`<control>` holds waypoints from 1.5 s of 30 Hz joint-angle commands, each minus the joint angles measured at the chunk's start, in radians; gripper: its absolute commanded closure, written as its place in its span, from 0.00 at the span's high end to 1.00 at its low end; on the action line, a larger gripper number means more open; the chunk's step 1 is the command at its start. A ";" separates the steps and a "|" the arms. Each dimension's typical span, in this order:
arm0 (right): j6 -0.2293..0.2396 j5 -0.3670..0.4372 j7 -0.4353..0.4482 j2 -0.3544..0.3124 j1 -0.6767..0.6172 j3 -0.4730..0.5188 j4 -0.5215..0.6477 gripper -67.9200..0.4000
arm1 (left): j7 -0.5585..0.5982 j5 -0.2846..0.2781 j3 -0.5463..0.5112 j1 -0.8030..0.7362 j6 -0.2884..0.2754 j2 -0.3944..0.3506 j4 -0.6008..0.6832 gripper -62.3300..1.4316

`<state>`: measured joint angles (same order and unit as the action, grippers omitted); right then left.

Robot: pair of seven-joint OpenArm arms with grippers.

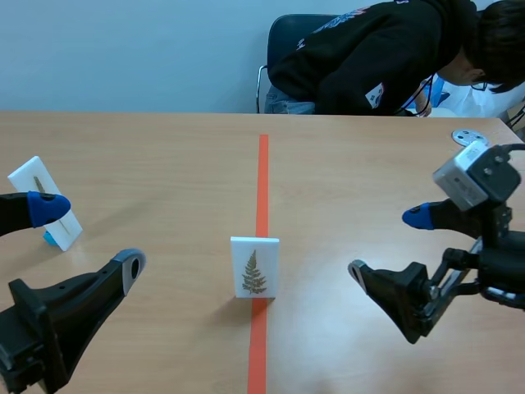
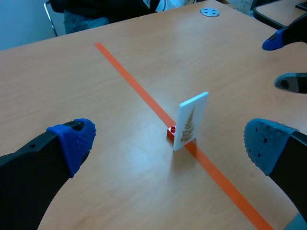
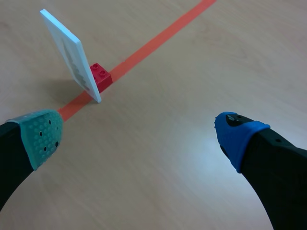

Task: Sort the leaf by its shape. The table is split by an orange tape line. A compound leaf with several leaflets goes to the left side, a simple leaf with one blade goes to the right side. Return to the home posture when a red brick is placed on the table.

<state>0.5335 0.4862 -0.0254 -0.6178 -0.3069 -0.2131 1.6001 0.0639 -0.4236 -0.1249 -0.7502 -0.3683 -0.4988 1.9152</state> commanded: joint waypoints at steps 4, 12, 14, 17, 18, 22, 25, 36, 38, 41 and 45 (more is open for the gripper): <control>0.010 -0.031 0.066 0.005 0.098 -0.095 -0.066 1.00 | 0.014 -0.006 0.003 0.005 -0.002 0.005 0.010 1.00; 0.014 -0.116 0.151 0.101 0.242 -0.256 -0.228 1.00 | 0.014 -0.006 0.003 0.005 -0.001 0.005 0.010 1.00; 0.014 -0.146 0.171 0.131 0.275 -0.293 -0.264 1.00 | 0.014 -0.006 0.003 0.005 -0.001 0.005 0.010 1.00; 0.013 -0.185 0.193 0.175 0.323 -0.348 -0.319 1.00 | 0.014 -0.006 0.003 0.005 -0.001 0.005 0.010 1.00; 0.013 -0.197 0.202 0.189 0.337 -0.364 -0.339 1.00 | 0.014 -0.006 0.003 0.005 -0.001 0.005 0.010 1.00; -0.002 -0.233 0.224 0.243 0.385 -0.414 -0.409 1.00 | 0.014 -0.006 0.003 0.005 -0.001 0.005 0.010 1.00; -0.017 -0.256 0.241 0.275 0.410 -0.446 -0.450 1.00 | 0.014 -0.006 0.003 0.005 -0.001 0.005 0.010 1.00; -0.048 -0.279 0.283 0.307 0.429 -0.490 -0.510 0.93 | 0.014 -0.006 0.003 0.005 -0.001 0.005 0.010 1.00; -0.055 -0.279 0.283 0.307 0.429 -0.490 -0.510 0.78 | 0.014 -0.006 0.003 0.005 -0.001 0.005 0.010 1.00; -0.055 -0.279 0.283 0.308 0.429 -0.490 -0.510 0.60 | 0.014 -0.006 0.003 0.005 -0.001 0.005 0.010 1.00; -0.056 -0.279 0.275 0.307 0.429 -0.489 -0.510 0.40 | 0.014 -0.006 0.003 0.005 -0.001 0.005 0.010 1.00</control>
<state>0.4820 0.1982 0.2386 -0.3027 0.1051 -0.7109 1.0725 0.0639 -0.4236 -0.1249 -0.7502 -0.3683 -0.4988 1.9152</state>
